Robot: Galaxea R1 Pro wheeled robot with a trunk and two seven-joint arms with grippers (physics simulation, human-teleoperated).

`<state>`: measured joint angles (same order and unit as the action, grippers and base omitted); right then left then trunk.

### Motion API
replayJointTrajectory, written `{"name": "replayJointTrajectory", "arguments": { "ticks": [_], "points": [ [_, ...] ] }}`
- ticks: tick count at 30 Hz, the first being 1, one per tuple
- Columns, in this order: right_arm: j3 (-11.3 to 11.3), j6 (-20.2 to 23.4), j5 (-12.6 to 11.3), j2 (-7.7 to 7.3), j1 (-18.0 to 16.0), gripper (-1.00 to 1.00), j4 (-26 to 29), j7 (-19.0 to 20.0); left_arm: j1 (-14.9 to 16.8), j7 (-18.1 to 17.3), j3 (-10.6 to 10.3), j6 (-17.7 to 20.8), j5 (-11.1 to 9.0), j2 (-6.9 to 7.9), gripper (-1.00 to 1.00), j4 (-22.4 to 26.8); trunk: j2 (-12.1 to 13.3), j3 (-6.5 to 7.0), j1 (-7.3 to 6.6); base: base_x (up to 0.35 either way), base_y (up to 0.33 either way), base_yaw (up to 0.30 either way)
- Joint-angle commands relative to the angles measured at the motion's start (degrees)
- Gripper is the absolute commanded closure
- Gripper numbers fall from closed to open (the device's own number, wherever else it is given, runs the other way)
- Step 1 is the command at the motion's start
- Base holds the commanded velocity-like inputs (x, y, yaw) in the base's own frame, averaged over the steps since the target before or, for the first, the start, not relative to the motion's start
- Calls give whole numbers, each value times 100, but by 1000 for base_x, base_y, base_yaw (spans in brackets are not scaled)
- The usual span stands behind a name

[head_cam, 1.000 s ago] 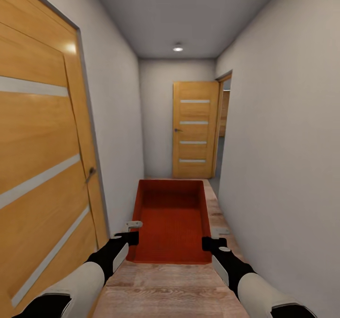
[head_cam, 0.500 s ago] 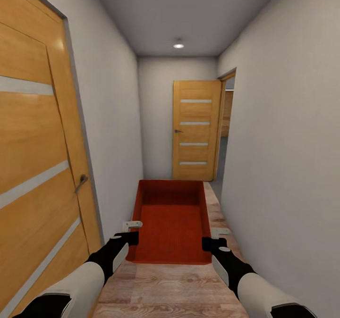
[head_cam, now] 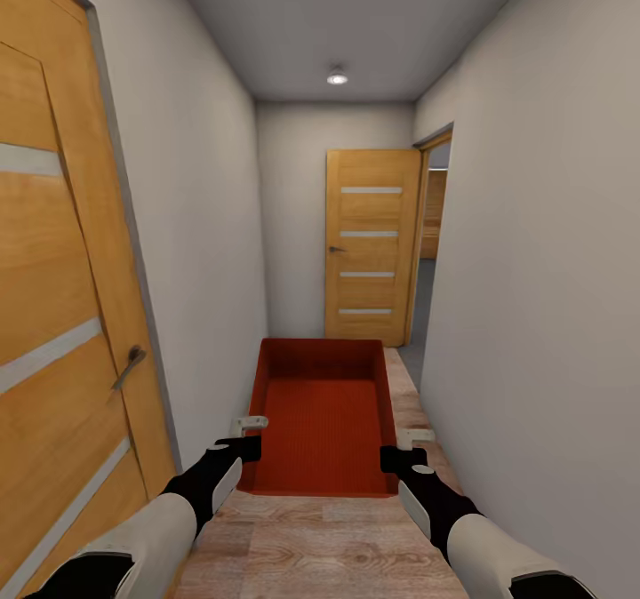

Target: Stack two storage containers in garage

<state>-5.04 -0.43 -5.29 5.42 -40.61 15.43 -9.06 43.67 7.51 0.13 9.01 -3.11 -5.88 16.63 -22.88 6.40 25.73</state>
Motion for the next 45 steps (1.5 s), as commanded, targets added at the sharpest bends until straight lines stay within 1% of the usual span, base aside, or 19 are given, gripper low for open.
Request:
{"name": "replayJointTrajectory", "arguments": {
  "ticks": [1, 29, 45],
  "points": [
    [91, -8, -59, -24, 1, 100, -14, -52, 2, 58, 162, -128, 108, 61, 100, 95, -4, -3, 5, 323, 0, 0],
    [100, 50, -59, -27, 1, 100, -14, -52, 2, 59, 162, -128, 108, 61, 100, 95, -4, -3, 5, 323, 0, 0],
    [100, 9, -59, -24, 1, 100, -14, -52, 2, 61, 162, -128, 108, 61, 100, 95, -4, -3, 5, 323, 0, 0]
  ]
}}
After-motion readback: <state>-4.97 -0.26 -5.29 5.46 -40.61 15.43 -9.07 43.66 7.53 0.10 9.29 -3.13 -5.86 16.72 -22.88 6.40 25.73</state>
